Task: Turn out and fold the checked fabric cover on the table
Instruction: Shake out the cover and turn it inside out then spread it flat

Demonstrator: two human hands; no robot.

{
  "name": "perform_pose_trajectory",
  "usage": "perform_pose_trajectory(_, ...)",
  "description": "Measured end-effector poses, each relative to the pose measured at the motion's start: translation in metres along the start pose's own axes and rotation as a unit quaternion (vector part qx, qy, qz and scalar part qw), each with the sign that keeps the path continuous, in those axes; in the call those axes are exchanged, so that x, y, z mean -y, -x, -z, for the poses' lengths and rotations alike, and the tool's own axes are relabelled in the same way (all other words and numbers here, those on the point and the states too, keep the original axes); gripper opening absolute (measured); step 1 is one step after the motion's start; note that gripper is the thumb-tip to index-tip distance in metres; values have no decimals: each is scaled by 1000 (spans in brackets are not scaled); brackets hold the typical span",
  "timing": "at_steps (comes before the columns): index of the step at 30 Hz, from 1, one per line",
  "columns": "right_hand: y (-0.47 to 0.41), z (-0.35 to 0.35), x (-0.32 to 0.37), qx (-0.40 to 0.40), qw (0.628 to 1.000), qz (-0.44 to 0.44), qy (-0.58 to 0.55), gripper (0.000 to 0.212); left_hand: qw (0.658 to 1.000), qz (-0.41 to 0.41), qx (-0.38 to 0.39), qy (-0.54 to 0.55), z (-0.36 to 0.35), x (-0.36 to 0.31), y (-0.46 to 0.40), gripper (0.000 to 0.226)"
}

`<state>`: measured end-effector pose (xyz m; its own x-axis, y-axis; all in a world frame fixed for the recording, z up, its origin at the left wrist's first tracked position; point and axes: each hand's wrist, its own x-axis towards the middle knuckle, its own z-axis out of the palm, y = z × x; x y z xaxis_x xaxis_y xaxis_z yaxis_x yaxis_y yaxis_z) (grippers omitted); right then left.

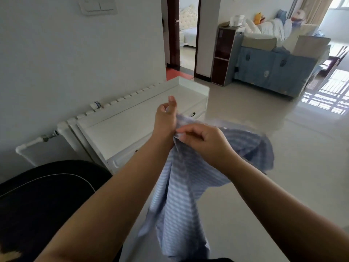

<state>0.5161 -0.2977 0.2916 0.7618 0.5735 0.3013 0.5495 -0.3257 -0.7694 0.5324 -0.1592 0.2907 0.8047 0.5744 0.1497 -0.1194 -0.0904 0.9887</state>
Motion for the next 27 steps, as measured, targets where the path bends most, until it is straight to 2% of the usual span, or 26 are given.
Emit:
perform_pose_trajectory(3, 12, -3, 0, 18, 998, 41, 36, 24, 1000, -14, 3, -1, 7, -8, 10, 45)
perform_pose_trajectory(6, 18, -7, 0, -2, 996, 73, 51, 27, 1000, -9, 7, -8, 11, -11, 21, 47)
perform_pose_trajectory(10, 19, -8, -1, -58, 995, 78, 19, 14, 1000, -7, -5, -2, 6, -9, 38, 50)
perform_pose_trajectory(13, 23, -6, -1, -109, 978, 113, 135, 6, 998, -45, -30, 37, 0, -3, 52, 46)
perform_pose_trajectory(15, 26, -4, 1, -130, 961, 123, 212, 4, 996, -55, -26, 61, 1, -1, 59, 53)
perform_pose_trajectory(16, 27, -1, 3, -123, 962, 109, 217, 6, 995, -65, -17, 72, 1, 1, 62, 60)
perform_pose_trajectory(18, 24, 9, 10, -65, 984, 39, 161, 6, 991, -93, -1, 92, 1, 2, 68, 66)
perform_pose_trajectory(20, 20, 16, 13, 11, 996, -23, 87, 4, 991, -121, -3, 62, -1, 5, 72, 53)
perform_pose_trajectory(21, 20, 18, 13, 22, 996, -32, 79, 7, 991, -130, -3, 41, -2, 7, 73, 46)
perform_pose_trajectory(24, 26, 17, 12, -16, 995, -37, 91, 9, 991, -128, 24, -3, -1, 9, 74, 27)
perform_pose_trajectory(27, 32, 19, 9, -65, 991, -48, 109, 8, 993, -68, 79, -47, 14, 8, 69, 20)
